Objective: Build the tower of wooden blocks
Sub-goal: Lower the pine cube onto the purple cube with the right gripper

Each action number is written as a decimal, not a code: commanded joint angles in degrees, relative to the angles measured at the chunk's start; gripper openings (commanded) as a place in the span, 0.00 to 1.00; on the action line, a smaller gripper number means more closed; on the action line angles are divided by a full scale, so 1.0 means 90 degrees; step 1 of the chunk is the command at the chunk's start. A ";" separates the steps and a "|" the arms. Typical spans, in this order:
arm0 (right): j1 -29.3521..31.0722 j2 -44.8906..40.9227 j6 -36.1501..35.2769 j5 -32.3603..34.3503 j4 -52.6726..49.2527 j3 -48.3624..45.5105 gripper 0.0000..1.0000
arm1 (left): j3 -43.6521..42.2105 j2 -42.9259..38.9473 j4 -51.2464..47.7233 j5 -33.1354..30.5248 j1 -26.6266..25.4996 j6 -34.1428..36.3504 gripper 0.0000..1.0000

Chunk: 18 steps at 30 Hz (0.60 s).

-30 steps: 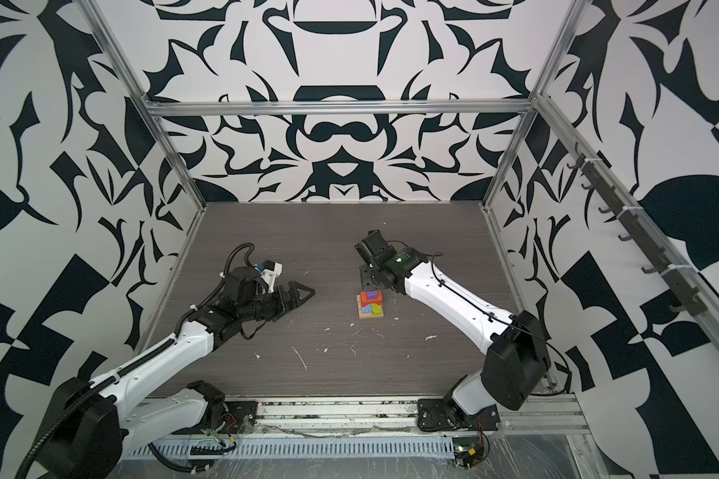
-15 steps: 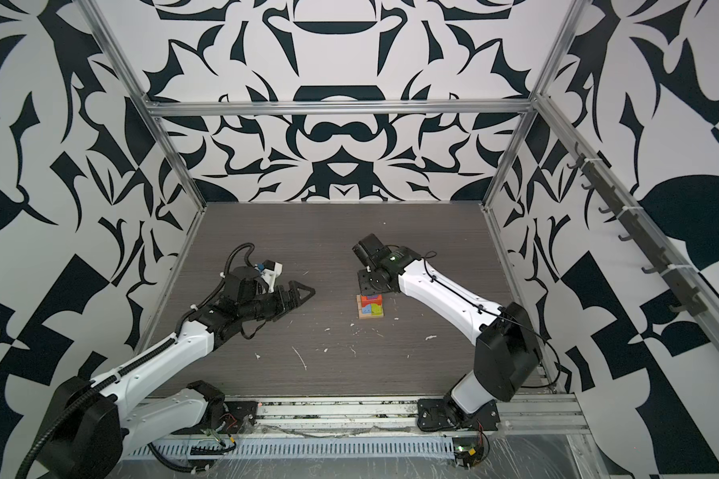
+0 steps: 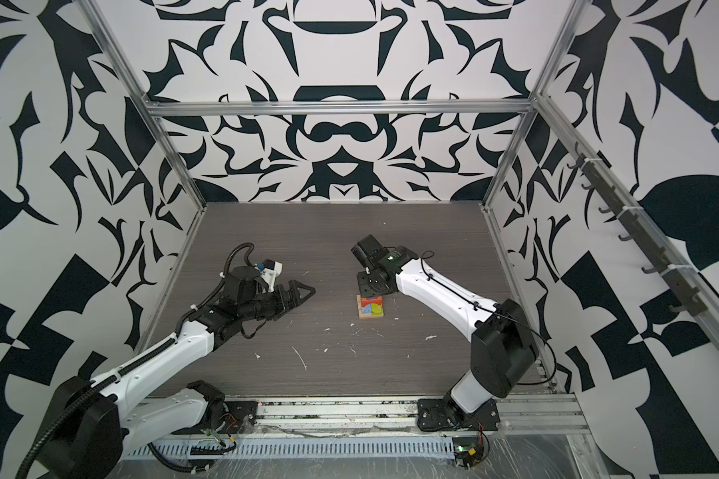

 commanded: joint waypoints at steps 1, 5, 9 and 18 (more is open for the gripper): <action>-0.0020 -0.0028 -0.0008 -0.0010 0.0056 0.0167 0.33 | -0.0148 -0.0091 0.0082 0.0041 0.0019 -0.0035 1.00; -0.0022 -0.0013 0.0026 -0.0019 0.0099 0.0183 0.33 | -0.0162 -0.0129 0.0062 0.0023 0.0019 -0.0036 1.00; -0.0022 0.0017 0.0029 -0.0029 0.0097 0.0208 0.33 | -0.0164 -0.0149 0.0043 0.0010 0.0019 -0.0040 1.00; -0.0022 0.0054 0.0043 -0.0042 0.0150 0.0143 0.33 | -0.0154 -0.0143 0.0033 -0.0003 0.0019 -0.0030 0.99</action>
